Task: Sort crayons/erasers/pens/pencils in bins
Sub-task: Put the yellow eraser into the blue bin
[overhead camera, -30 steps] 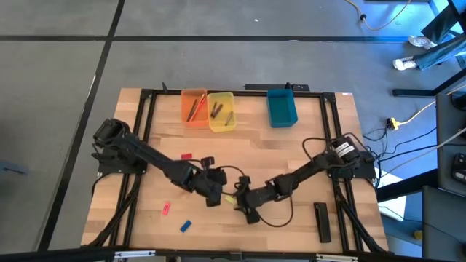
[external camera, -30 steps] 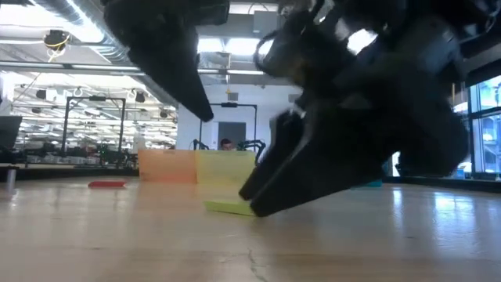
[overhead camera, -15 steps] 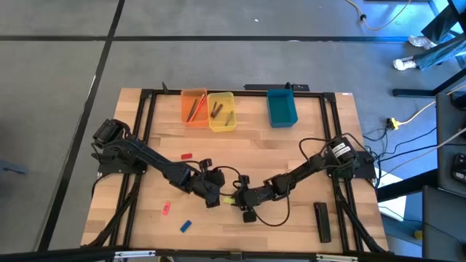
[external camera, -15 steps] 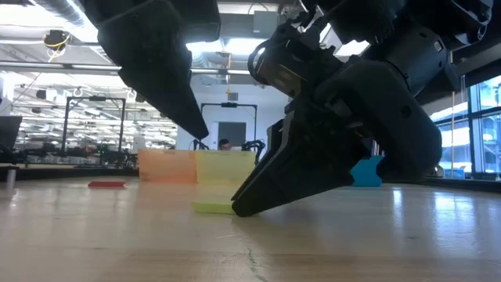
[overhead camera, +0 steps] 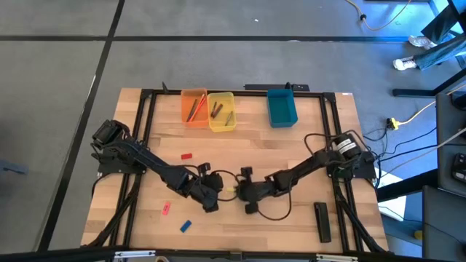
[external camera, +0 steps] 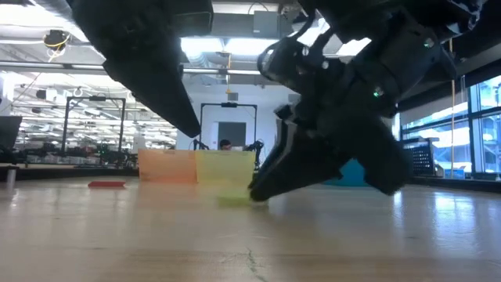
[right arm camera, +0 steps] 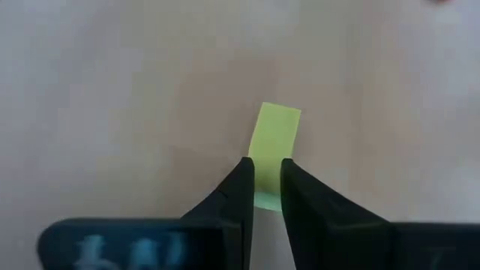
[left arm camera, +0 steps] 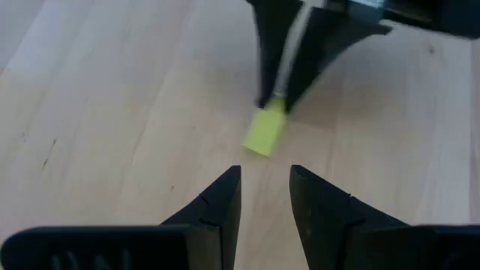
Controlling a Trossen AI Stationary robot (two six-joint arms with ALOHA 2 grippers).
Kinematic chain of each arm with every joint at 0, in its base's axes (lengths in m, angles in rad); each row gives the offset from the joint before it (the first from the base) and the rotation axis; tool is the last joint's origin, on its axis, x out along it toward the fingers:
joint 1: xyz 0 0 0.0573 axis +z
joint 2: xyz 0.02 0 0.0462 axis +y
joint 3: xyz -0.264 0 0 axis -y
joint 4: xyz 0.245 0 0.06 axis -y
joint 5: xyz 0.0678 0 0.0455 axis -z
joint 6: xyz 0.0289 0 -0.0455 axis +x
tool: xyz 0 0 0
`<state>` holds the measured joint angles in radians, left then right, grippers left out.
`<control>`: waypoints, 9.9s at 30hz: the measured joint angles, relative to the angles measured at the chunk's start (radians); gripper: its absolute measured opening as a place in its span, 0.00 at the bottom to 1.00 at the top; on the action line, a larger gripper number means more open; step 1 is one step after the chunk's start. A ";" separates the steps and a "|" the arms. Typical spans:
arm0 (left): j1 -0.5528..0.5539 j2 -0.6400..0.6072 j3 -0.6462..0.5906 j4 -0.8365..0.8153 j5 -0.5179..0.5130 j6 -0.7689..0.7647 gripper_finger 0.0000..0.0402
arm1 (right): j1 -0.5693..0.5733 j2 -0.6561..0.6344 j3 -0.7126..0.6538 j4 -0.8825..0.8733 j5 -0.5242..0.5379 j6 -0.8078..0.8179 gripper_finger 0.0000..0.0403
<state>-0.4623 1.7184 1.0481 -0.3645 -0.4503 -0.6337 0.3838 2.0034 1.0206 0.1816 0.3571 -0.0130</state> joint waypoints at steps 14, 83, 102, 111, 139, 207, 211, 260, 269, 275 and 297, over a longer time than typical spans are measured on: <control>0.067 0.000 0.000 0.010 -0.012 -0.046 0.26 | 0.003 -0.079 0.003 -0.079 0.111 -0.126 0.14; 0.256 0.078 0.000 0.111 0.295 0.426 0.26 | -0.138 -0.001 -0.026 -0.029 -0.189 0.167 0.37; 0.256 0.078 0.000 0.090 0.332 0.326 0.26 | -0.128 -0.018 -0.030 -0.021 -0.166 0.008 0.04; 0.257 0.078 0.000 0.084 0.322 0.329 0.26 | -0.112 -0.032 -0.027 -0.029 -0.134 -0.039 0.01; 0.257 0.078 0.000 0.084 0.319 0.329 0.26 | -0.123 -0.032 0.065 -0.227 -0.149 -0.286 0.32; 0.206 0.074 0.000 0.134 0.094 0.410 0.26 | -0.178 -0.200 0.064 -0.367 -0.232 -0.120 0.00; 0.175 0.074 0.000 0.181 0.094 0.480 0.26 | -0.178 -0.200 0.065 -0.365 -0.234 -0.116 0.01; 0.131 0.075 0.000 0.219 -0.071 0.216 0.33 | -0.157 -0.095 0.055 -0.437 -0.285 0.159 0.06; 0.132 0.075 0.001 0.221 -0.083 0.214 0.33 | -0.147 -0.172 0.054 -0.546 -0.164 0.106 0.10; 0.133 0.075 0.001 0.252 -0.127 0.216 0.33 | -0.130 -0.229 0.054 -0.552 -0.162 0.045 0.06; 0.125 0.075 0.001 0.449 0.031 0.355 0.33 | -0.085 -0.248 0.056 -0.454 -0.092 -0.018 0.08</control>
<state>-0.3370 1.7935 1.0492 0.0847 -0.4197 -0.2787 0.2991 1.7557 1.0771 -0.2725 0.2647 -0.0315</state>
